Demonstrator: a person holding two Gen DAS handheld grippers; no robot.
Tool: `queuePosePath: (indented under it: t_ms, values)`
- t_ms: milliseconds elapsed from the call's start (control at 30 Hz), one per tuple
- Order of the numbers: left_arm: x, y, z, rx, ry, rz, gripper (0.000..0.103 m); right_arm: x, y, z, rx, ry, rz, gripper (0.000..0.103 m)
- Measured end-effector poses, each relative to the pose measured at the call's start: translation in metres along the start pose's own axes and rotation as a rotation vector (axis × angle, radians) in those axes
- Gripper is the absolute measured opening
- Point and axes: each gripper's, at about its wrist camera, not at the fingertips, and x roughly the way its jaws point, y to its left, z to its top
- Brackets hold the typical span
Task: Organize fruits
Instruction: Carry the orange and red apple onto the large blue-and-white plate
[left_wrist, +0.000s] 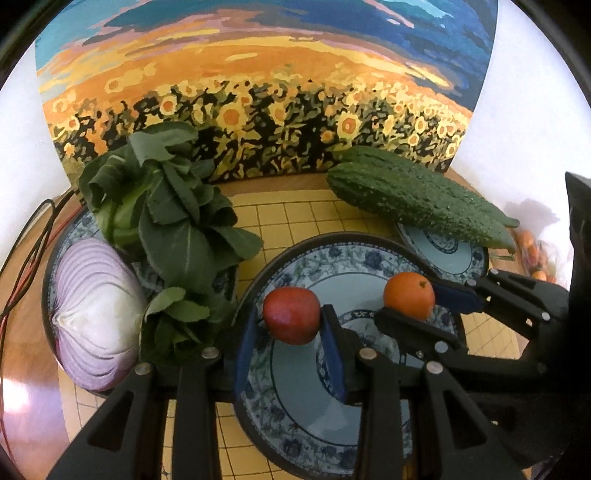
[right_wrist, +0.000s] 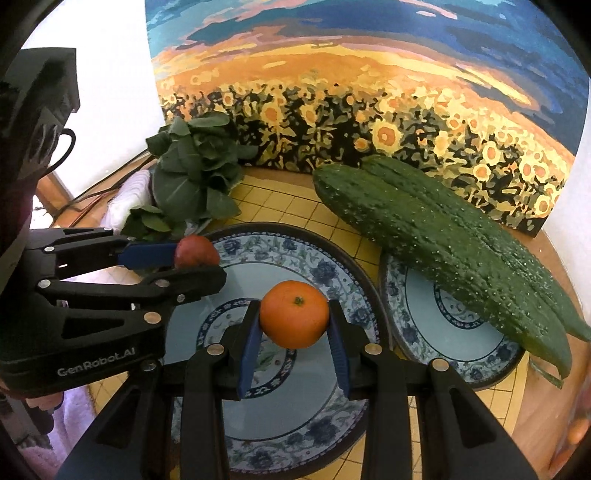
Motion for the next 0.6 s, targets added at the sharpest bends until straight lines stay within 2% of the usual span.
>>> queuePosePath:
  t_ms: [600]
  values:
    - [0.0089, -0.0082, 0.0073, 0.040, 0.002, -0.016, 0.036, 0.0051, -0.0095, -0.0013, 0.006, -0.005, -0.027, 0.035]
